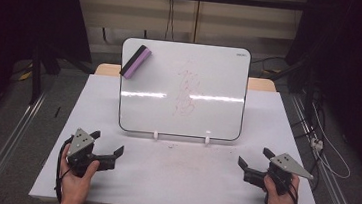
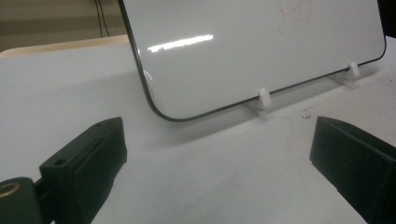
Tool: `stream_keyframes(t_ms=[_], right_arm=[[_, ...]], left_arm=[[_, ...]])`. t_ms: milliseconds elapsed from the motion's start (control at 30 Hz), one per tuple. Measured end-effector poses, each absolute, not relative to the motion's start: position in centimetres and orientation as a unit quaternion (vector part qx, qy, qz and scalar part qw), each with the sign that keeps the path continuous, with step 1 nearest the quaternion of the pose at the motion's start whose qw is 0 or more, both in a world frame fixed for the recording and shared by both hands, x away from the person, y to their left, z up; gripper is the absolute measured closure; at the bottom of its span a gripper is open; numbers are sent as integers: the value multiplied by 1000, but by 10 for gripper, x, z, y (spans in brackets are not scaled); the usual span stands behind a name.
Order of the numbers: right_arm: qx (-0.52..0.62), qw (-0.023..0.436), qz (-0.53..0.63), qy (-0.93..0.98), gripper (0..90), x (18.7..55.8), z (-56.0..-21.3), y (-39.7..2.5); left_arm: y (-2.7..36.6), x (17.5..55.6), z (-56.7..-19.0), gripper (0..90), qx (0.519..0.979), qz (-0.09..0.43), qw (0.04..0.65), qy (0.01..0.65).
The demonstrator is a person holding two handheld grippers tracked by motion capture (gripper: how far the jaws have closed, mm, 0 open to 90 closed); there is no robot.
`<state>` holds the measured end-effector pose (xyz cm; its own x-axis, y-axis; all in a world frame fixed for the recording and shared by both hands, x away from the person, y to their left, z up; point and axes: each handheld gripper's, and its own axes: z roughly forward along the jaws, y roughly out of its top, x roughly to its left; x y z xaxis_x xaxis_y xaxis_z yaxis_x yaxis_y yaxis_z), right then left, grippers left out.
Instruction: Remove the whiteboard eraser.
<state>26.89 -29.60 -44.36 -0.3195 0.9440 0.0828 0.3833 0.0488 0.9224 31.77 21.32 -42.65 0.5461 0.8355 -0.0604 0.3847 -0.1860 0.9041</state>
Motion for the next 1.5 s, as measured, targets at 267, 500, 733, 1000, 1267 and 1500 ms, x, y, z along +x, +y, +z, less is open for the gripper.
stream_keyframes(t_ms=[267, 500, 733, 1000, 1267, 1500], right_arm=[[506, 296, 468, 661, 57, 272, -446, -298], [511, 290, 465, 663, 55, 272, -447, -300], [511, 288, 467, 662, 53, 267, -446, -301], [511, 290, 466, 661, 53, 266, -446, -301], [511, 288, 462, 665, 53, 268, -447, -300], [514, 290, 461, 663, 54, 271, -446, -299]], left_arm=[[211, 326, -428, 43, 738, 223, 478, 420], [209, 343, -423, 51, 742, 221, 472, 422], [207, 354, -408, 62, 745, 237, 464, 417], [204, 374, -383, 46, 750, 264, 466, 387], [192, 392, -362, 71, 758, 305, 450, 359], [183, 404, -344, 87, 764, 324, 441, 341]])
